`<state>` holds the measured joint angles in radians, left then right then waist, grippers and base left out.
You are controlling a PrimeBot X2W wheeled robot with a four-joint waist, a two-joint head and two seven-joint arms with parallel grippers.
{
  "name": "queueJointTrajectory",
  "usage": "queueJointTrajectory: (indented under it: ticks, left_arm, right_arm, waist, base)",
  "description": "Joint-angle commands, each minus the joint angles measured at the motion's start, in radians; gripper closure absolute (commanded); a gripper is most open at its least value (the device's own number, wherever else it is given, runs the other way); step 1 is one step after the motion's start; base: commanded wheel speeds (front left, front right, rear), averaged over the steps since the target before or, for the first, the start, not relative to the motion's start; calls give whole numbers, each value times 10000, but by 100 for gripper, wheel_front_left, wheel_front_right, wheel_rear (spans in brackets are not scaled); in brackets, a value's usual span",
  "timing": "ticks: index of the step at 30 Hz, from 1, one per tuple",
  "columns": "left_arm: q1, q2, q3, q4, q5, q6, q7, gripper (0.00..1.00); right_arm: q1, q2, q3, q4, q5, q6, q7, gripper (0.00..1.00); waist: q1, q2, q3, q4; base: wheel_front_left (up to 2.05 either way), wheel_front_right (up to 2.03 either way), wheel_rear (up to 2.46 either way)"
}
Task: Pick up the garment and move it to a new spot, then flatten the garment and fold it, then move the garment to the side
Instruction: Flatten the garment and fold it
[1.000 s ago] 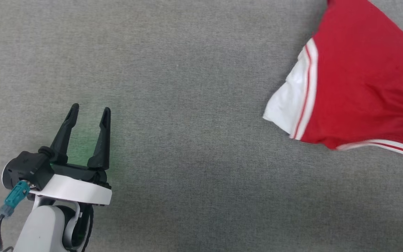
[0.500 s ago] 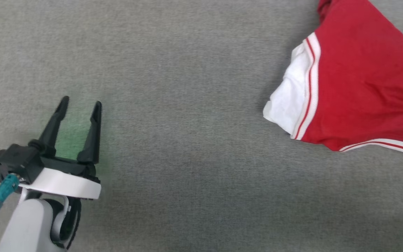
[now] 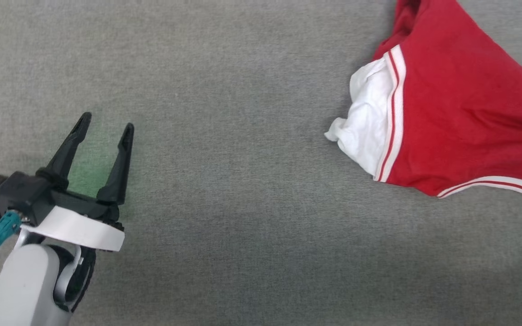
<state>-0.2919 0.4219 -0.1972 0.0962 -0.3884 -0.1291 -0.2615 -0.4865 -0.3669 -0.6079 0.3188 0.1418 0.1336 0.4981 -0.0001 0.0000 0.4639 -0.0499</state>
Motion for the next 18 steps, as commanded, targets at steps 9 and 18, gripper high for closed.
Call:
queueJointTrajectory:
  ticks: [9,18]
  left_arm:
    - [-2670,2267,-3519,-392,-2558,-21,861,0]
    - [-6226,2508,-6544,24,-7899,-19,6755,0]
  right_arm:
    - [270,242,627,-523,512,-49,-2289,0]
    - [431,945,2045,-1333,1036,-49,-3031,0]
  waist:
    - [1,0,-724,-633]
    - [1,0,-745,-1569]
  base:
    - [0,0,0]
    - [0,0,0]
